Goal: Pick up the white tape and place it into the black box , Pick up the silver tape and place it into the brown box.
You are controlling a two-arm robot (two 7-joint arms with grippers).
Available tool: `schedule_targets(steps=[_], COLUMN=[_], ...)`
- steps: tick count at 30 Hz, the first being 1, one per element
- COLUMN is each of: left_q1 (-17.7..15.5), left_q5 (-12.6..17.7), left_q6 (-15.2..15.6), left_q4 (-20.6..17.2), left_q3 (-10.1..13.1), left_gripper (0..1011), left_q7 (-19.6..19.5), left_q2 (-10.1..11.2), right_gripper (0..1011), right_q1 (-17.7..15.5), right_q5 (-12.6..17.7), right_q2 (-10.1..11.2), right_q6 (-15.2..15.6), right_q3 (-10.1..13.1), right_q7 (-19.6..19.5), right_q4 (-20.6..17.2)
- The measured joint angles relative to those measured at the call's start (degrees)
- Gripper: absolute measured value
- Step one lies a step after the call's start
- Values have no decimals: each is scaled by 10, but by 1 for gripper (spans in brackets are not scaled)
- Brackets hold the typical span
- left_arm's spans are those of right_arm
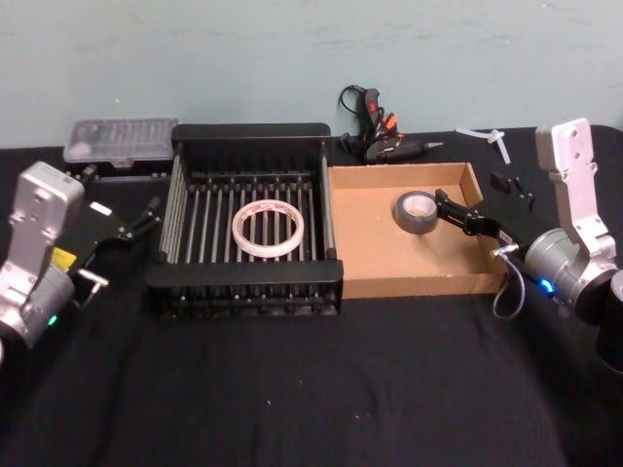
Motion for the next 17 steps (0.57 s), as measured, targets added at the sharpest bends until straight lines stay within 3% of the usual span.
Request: schedule_targets(steps=[17], left_q1=[0], left_q5=[0], left_q6=[0], left_q4=[0], left_q3=[0], left_gripper=[1001], left_q7=[0], left_q2=[0], right_gripper=[1002], right_q1=[0], right_q5=[1], right_q2=[0], right_q6=[0], right_q3=[0], right_q7=[0], right_q4=[0])
